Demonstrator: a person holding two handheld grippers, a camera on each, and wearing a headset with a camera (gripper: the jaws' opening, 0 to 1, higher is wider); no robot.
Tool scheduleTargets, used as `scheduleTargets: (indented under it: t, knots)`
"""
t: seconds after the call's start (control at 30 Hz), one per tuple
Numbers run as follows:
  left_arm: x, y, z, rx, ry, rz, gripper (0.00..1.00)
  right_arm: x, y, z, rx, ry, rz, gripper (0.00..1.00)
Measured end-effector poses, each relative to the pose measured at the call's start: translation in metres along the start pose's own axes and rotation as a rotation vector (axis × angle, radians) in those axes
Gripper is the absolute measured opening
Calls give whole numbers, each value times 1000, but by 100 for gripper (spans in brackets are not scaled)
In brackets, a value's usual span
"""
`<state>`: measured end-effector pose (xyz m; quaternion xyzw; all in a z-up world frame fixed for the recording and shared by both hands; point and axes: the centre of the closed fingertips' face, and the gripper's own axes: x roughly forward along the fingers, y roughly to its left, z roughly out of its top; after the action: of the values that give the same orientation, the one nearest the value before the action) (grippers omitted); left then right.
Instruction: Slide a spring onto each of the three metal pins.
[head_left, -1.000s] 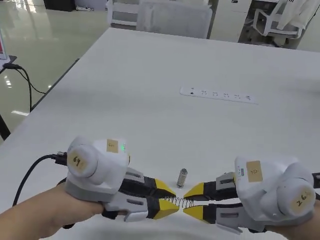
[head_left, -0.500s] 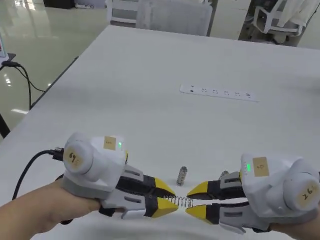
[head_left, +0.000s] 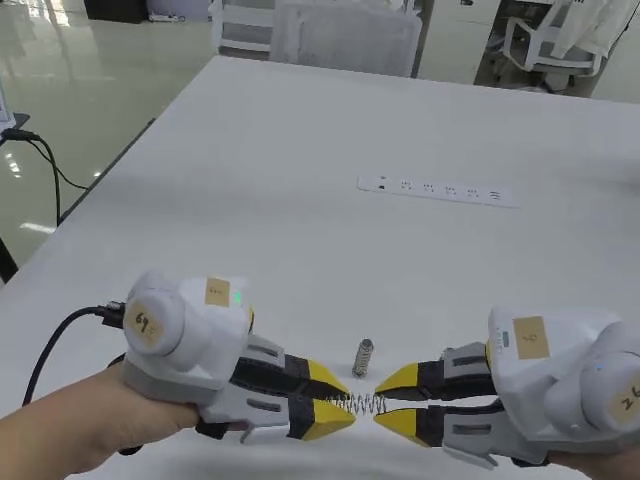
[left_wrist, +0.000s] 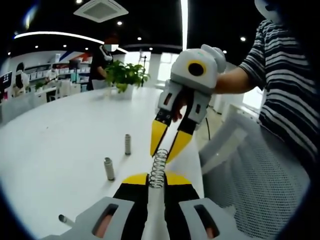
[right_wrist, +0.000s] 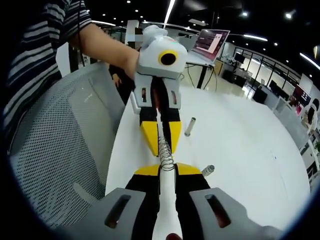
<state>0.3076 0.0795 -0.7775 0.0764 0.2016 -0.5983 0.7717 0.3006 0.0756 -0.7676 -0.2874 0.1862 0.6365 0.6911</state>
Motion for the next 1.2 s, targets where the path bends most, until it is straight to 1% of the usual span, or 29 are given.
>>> scheduleTargets:
  t: [0.07,0.13,0.17,0.2,0.47,0.63,0.77,0.97,1.03,1.13,1.2]
  knots:
    - [0,-2,0,-3,-1,-10,3,-1,0,5,-8,-7,3,7]
    - [1,-1,-1,15,8,-3,3,-2,2,8,-21,-4,9,7]
    - [0,-1,-1,11,7,-4,3,-1,1,8,-36,9,10,7]
    - [0,-1,-1,10,6,-2,3,-2,1,9,-40,6,11,7]
    - [-2,-2,1,10,-3,-2,3,-2,1,12,-46,16,36,7]
    - [-3,-5,1,8,-5,-6,3,-3,2,12,-25,10,55,7]
    - [-3,-6,2,8,-11,-5,3,-4,3,15,3,-13,64,7]
    - [-4,-6,4,5,-19,-4,3,-5,2,17,29,-32,60,7]
    - [-4,-7,4,4,-21,-4,3,-6,1,20,49,-55,62,7]
    - [-3,-9,5,9,-19,-8,3,-6,0,29,101,-109,63,8]
    - [-2,-9,3,20,-5,-6,3,-4,1,28,85,-96,61,8]
